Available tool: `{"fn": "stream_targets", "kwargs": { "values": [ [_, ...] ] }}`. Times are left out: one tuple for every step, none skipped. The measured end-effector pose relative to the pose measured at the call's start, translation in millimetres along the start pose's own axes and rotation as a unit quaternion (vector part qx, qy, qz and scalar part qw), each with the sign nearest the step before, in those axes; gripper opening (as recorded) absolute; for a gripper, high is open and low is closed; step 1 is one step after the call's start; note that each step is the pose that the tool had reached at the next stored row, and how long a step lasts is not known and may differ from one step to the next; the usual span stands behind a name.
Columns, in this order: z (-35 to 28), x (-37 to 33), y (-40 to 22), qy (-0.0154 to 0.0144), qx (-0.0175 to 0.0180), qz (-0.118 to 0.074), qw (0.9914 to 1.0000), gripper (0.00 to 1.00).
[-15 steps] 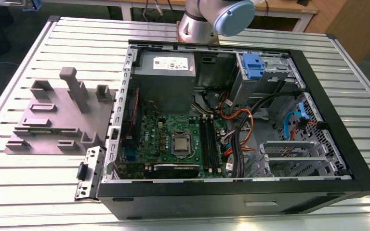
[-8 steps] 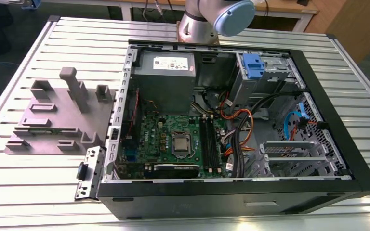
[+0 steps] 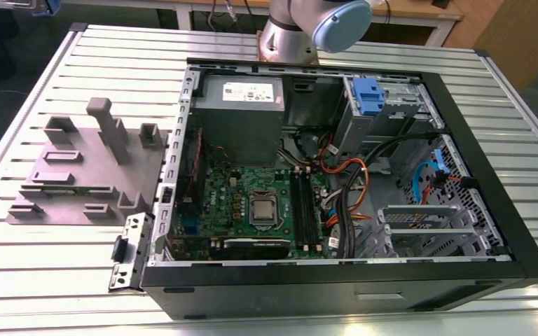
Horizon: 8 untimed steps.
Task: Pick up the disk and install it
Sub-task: 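Pick up the disk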
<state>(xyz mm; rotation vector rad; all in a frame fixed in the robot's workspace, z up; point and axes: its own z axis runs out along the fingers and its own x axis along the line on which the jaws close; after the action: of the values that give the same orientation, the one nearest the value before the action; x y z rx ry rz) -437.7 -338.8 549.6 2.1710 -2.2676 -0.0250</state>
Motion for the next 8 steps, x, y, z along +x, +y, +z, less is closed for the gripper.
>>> {"fn": "stream_targets", "kwargs": {
  "values": [
    [-0.1, 2.7, -0.3, 0.0000, 0.0000, 0.000, 1.00000, 0.36],
    [-0.1, 5.4, -0.6, 0.0000, 0.0000, 0.000, 1.00000, 0.36],
    [-0.1, 8.0, -1.0, 0.0000, -0.0001, 0.000, 1.00000, 0.36],
    [-0.1, 9.9, -1.8, 0.0000, 0.0000, 0.000, 1.00000, 0.36],
    [-0.1, 11.2, -3.3, 0.0000, 0.0000, 0.000, 1.00000, 0.36],
    [-0.2, 12.2, -5.3, 0.0000, 0.0000, 0.000, 1.00000, 0.36],
    [-0.2, 13.0, -7.8, 0.0000, 0.0000, 0.000, 1.00000, 0.36],
    [-0.2, 13.4, -10.5, 0.0000, 0.0000, 0.000, 1.00000, 0.36]
  ]
}}
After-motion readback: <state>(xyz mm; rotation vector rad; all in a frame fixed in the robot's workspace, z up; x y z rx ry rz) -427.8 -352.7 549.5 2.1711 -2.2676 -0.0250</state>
